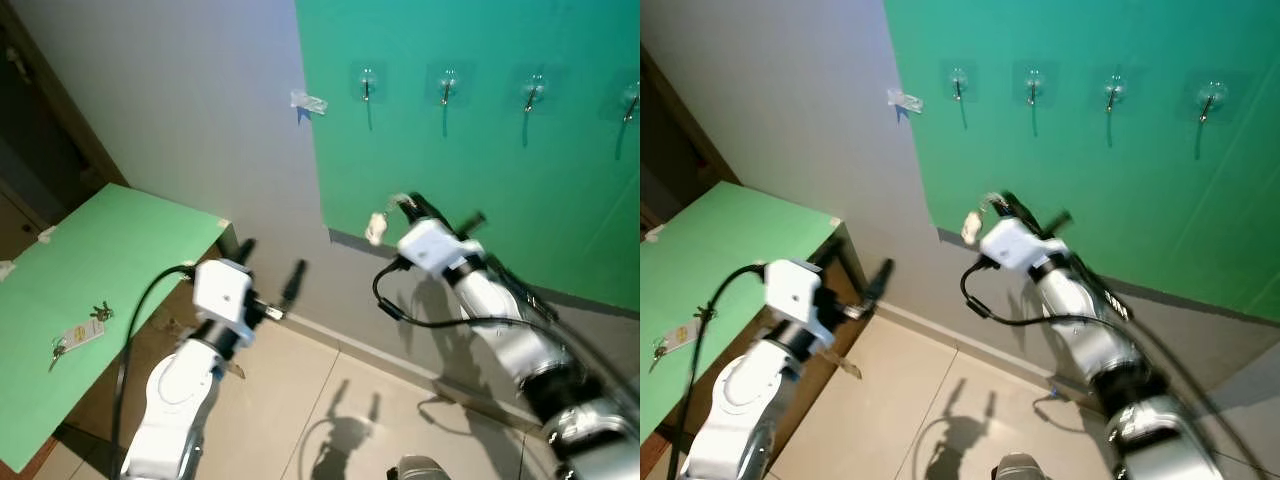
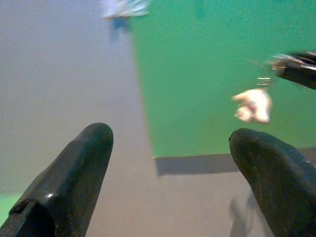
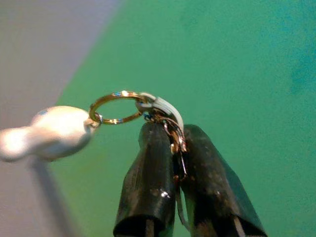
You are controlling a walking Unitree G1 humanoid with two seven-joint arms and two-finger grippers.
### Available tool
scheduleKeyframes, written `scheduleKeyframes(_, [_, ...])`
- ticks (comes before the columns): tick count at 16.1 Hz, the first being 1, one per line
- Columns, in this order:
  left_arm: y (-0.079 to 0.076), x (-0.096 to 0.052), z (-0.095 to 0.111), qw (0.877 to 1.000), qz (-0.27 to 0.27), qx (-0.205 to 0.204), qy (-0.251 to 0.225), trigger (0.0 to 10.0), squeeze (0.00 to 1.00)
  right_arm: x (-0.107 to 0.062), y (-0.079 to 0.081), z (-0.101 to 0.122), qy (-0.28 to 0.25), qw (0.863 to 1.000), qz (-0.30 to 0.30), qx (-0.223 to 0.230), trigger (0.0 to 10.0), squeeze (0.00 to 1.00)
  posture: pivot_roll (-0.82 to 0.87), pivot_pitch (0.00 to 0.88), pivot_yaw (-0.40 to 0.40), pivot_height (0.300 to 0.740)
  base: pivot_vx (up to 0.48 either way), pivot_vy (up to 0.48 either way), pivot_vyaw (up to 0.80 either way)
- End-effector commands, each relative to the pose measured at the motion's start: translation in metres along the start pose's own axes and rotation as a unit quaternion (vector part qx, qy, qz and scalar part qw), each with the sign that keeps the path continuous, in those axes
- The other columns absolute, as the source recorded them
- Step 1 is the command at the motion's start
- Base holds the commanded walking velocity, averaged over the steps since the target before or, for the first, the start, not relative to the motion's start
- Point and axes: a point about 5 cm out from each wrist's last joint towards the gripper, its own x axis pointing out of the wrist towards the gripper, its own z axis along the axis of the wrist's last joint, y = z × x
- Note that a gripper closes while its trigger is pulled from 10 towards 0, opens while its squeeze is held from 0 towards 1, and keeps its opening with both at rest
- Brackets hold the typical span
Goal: Hang keys on a hook
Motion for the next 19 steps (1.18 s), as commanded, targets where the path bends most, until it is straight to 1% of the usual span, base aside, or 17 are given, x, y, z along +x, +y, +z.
scheduleKeyframes(1, [0.008,-0.006,-0.008,0.999,0.036,-0.024,0.024,10.0,0.0,-0.003,-0.004,0.001,0.011,0.995,-0.022,0.1,0.0,0.0,-0.26,0.044,0.139,0.74,0.0,0.0,0.0])
scheduleKeyframes(2, [0.012,-0.01,-0.009,0.998,0.051,-0.026,0.027,10.0,0.0,-0.014,-0.001,-0.005,0.03,0.986,-0.027,0.16,0.0,0.0,-0.26,0.048,0.14,0.74,0.0,0.0,0.0])
scheduleKeyframes(3, [0.016,-0.014,-0.011,0.997,0.065,-0.028,0.037,10.0,0.0,-0.023,0.002,-0.01,0.043,0.981,-0.031,0.186,0.0,0.0,-0.26,0.052,0.136,0.74,0.0,0.0,0.0])
scheduleKeyframes(4, [0.016,-0.025,-0.018,0.995,0.066,-0.031,0.061,10.0,0.0,-0.048,0.012,-0.023,0.076,0.972,-0.036,0.219,0.0,0.0,-0.25,0.059,0.131,0.74,0.0,0.0,0.0])
scheduleKeyframes(5, [0.015,-0.029,-0.02,0.995,0.062,-0.028,0.068,10.0,0.0,-0.057,0.014,-0.026,0.086,0.968,-0.038,0.232,0.0,0.0,-0.25,0.063,0.132,0.74,0.0,0.0,0.0])
scheduleKeyframes(6, [0.009,-0.034,-0.024,0.996,0.041,-0.016,0.084,10.0,0.0,-0.077,0.021,-0.034,0.108,0.96,-0.047,0.255,0.0,0.0,-0.25,0.068,0.131,0.74,0.0,0.0,0.0])
scheduleKeyframes(7, [0.007,-0.034,-0.026,0.995,0.035,-0.014,0.089,10.0,0.0,-0.083,0.024,-0.036,0.115,0.957,-0.05,0.261,0.0,0.0,-0.25,0.068,0.131,0.74,0.0,0.0,0.0])
scheduleKeyframes(8, [-0.001,-0.024,-0.027,0.995,0.017,-0.016,0.097,10.0,0.0,-0.087,0.036,-0.033,0.122,0.95,-0.041,0.283,0.0,0.0,-0.26,0.067,0.141,0.74,0.0,0.0,0.0])
scheduleKeyframes(9, [-0.001,-0.02,-0.026,0.995,0.016,-0.016,0.096,10.0,0.0,-0.085,0.04,-0.03,0.122,0.949,-0.035,0.289,0.0,0.0,-0.26,0.063,0.142,0.74,0.0,0.0,0.0])
scheduleKeyframes(10, [0.002,-0.009,-0.022,0.996,0.01,-0.015,0.089,10.0,0.0,-0.075,0.045,-0.02,0.108,0.946,-0.028,0.304,0.0,0.0,-0.27,0.049,0.152,0.74,0.0,0.0,0.0])
scheduleKeyframes(11, [0.001,-0.004,-0.02,0.996,-0.002,-0.018,0.085,10.0,0.0,-0.07,0.046,-0.017,0.105,0.945,-0.026,0.31,0.0,0.0,-0.27,0.046,0.155,0.74,0.0,0.259,0.0])
scheduleKeyframes(12, [0.0,-0.002,-0.019,0.996,-0.009,-0.019,0.083,10.0,0.0,-0.069,0.046,-0.016,0.106,0.944,-0.025,0.31,0.0,0.0,-0.27,0.046,0.155,0.74,0.0,0.259,0.0])
scheduleKeyframes(13, [-0.002,0.003,-0.016,0.996,-0.022,-0.018,0.08,10.0,0.0,-0.067,0.045,-0.016,0.105,0.944,-0.023,0.312,0.0,0.0,-0.27,0.038,0.158,0.74,0.0,0.48,-0.74])
scheduleKeyframes(15, [-0.002,0.008,-0.014,0.996,-0.03,-0.018,0.083,10.0,0.0,-0.066,0.043,-0.016,0.109,0.942,-0.023,0.318,0.0,0.0,-0.27,0.034,0.157,0.74,0.0,0.48,-0.72])
scheduleKeyframes(17, [0.001,0.013,-0.013,0.996,-0.036,-0.004,0.084,10.0,0.0,-0.064,0.045,-0.015,0.11,0.941,-0.02,0.318,0.0,0.0,-0.27,0.027,0.16,0.74,0.0,0.48,-0.72])
scheduleKeyframes(18, [0.004,0.016,-0.012,0.996,-0.035,0.01,0.081,10.0,0.0,-0.062,0.046,-0.015,0.111,0.942,-0.018,0.318,0.0,0.0,-0.26,0.023,0.161,0.74,0.0,0.48,-0.71])
scheduleKeyframes(19, [0.006,0.02,-0.01,0.996,-0.04,0.018,0.08,10.0,0.0,-0.06,0.048,-0.014,0.111,0.943,-0.014,0.315,0.0,0.0,-0.26,0.019,0.166,0.74,0.0,0.0,-0.73])
